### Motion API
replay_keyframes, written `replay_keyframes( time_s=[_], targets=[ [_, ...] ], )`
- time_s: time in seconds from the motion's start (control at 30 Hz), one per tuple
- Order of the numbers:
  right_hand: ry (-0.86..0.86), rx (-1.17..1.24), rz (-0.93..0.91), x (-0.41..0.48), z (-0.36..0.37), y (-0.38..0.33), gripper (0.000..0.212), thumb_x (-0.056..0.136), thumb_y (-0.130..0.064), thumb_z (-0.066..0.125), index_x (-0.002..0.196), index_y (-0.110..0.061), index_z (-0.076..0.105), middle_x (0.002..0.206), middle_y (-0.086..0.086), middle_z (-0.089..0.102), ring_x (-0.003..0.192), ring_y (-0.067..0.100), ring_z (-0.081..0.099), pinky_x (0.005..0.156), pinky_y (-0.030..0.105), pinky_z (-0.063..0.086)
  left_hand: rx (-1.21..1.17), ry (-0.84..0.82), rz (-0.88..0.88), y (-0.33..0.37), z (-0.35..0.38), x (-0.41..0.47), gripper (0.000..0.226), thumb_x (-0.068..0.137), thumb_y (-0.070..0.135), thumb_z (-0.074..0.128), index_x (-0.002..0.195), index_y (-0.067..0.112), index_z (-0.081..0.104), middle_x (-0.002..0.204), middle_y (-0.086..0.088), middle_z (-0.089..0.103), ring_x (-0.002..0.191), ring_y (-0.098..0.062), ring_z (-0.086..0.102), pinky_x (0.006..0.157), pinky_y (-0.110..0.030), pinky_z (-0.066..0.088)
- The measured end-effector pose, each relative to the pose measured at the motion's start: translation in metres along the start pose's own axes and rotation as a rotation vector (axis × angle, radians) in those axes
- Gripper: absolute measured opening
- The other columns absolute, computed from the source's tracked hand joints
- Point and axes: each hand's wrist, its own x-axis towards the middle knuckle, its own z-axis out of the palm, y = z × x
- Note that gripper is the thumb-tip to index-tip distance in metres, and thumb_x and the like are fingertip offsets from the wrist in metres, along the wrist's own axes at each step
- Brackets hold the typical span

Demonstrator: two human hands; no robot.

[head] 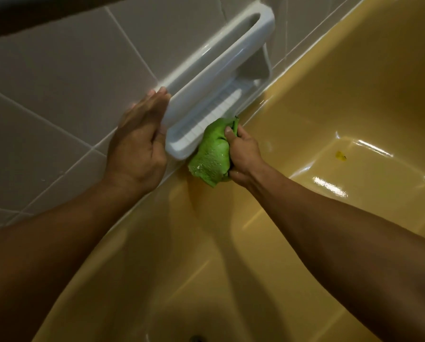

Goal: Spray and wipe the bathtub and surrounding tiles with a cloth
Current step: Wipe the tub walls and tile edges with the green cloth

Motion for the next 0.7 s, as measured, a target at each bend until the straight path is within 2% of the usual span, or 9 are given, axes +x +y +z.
replay_keyframes(
  time_s=[0.13, 0.23, 0.3, 0.37, 0.43, 0.5, 0.6, 0.67, 0.7],
  targets=[
    [-0.124, -0.317, 0.010, -0.027, 0.003, 0.023, 0.030, 0.103, -0.016, 0.057, 0.132, -0.013, 0.064, 0.117, 0.011, 0.072, 0.105, 0.028, 0.071, 0.091, 0.047, 0.059, -0.052, -0.020, -0.071, 0.005, -0.002, 0.004, 0.055, 0.099, 0.016, 0.041, 0.153, 0.012, 0.046, 0.159, -0.006, 0.043, 0.150, -0.020, 0.034, 0.125, -0.033, 0.020],
    [-0.111, -0.564, -0.080, -0.042, -0.001, 0.037, 0.045, 0.092, -0.028, 0.069, 0.136, -0.022, 0.063, 0.118, 0.000, 0.073, 0.105, 0.019, 0.071, 0.096, 0.047, 0.058, -0.304, 0.005, -0.322, 0.016, -0.006, 0.008, 0.057, 0.093, 0.001, 0.050, 0.146, 0.020, 0.056, 0.158, -0.003, 0.045, 0.148, -0.012, 0.036, 0.121, -0.016, 0.022],
    [-0.124, -0.657, -0.134, -0.051, -0.001, 0.035, 0.046, 0.092, -0.029, 0.069, 0.138, -0.027, 0.062, 0.121, -0.004, 0.072, 0.107, 0.017, 0.069, 0.097, 0.047, 0.057, -0.428, 0.126, -0.449, 0.030, -0.008, -0.008, 0.057, 0.090, -0.004, 0.054, 0.140, 0.023, 0.062, 0.153, 0.001, 0.052, 0.144, -0.008, 0.043, 0.113, -0.005, 0.025],
    [-0.187, -0.727, -0.172, -0.060, -0.003, 0.031, 0.048, 0.094, -0.028, 0.069, 0.141, -0.028, 0.059, 0.127, -0.004, 0.069, 0.112, 0.016, 0.066, 0.098, 0.047, 0.056, -0.439, 0.263, -0.528, 0.044, -0.003, -0.046, 0.053, 0.090, -0.003, 0.059, 0.136, 0.023, 0.064, 0.142, 0.009, 0.059, 0.132, -0.007, 0.054, 0.111, -0.012, 0.037],
    [-0.266, -0.748, -0.195, -0.067, -0.008, 0.024, 0.054, 0.092, -0.026, 0.070, 0.143, -0.025, 0.056, 0.131, -0.002, 0.067, 0.117, 0.016, 0.065, 0.101, 0.047, 0.054, -0.504, 0.331, -0.722, 0.051, 0.015, -0.088, 0.047, 0.091, 0.001, 0.067, 0.133, 0.023, 0.066, 0.129, 0.013, 0.064, 0.119, -0.007, 0.061, 0.108, -0.025, 0.047],
    [-0.370, -0.747, -0.157, -0.075, -0.009, 0.016, 0.051, 0.095, -0.016, 0.069, 0.144, -0.022, 0.055, 0.129, 0.000, 0.068, 0.117, 0.018, 0.066, 0.101, 0.047, 0.054, -0.709, 0.278, -0.892, 0.056, 0.038, -0.120, 0.047, 0.089, 0.007, 0.076, 0.133, 0.018, 0.065, 0.127, 0.007, 0.067, 0.119, -0.009, 0.063, 0.108, -0.034, 0.050],
    [-0.523, -0.689, -0.062, -0.082, -0.013, 0.005, 0.048, 0.096, -0.005, 0.064, 0.141, -0.019, 0.058, 0.126, 0.005, 0.069, 0.116, 0.023, 0.067, 0.098, 0.046, 0.056, -1.073, 0.137, -0.942, 0.068, 0.057, -0.137, 0.045, 0.089, 0.015, 0.078, 0.131, 0.024, 0.065, 0.128, 0.002, 0.070, 0.116, -0.009, 0.067, 0.096, -0.028, 0.056],
    [-0.582, -0.692, -0.018, -0.082, -0.015, -0.001, 0.048, 0.095, -0.004, 0.064, 0.141, -0.019, 0.058, 0.127, 0.006, 0.068, 0.117, 0.025, 0.066, 0.095, 0.043, 0.057, -1.230, 0.125, -0.975, 0.073, 0.062, -0.138, 0.026, 0.092, 0.015, 0.075, 0.114, 0.027, 0.069, 0.111, 0.001, 0.077, 0.099, -0.011, 0.074, 0.080, -0.025, 0.059],
    [-0.600, -0.750, -0.018, -0.082, -0.015, -0.006, 0.047, 0.095, -0.006, 0.065, 0.140, -0.020, 0.059, 0.127, 0.005, 0.068, 0.117, 0.023, 0.066, 0.093, 0.041, 0.058, -1.221, 0.136, -1.000, 0.074, 0.064, -0.138, 0.017, 0.093, 0.015, 0.074, 0.106, 0.025, 0.071, 0.102, 0.000, 0.079, 0.091, -0.012, 0.075, 0.076, -0.026, 0.059]
  ],
)
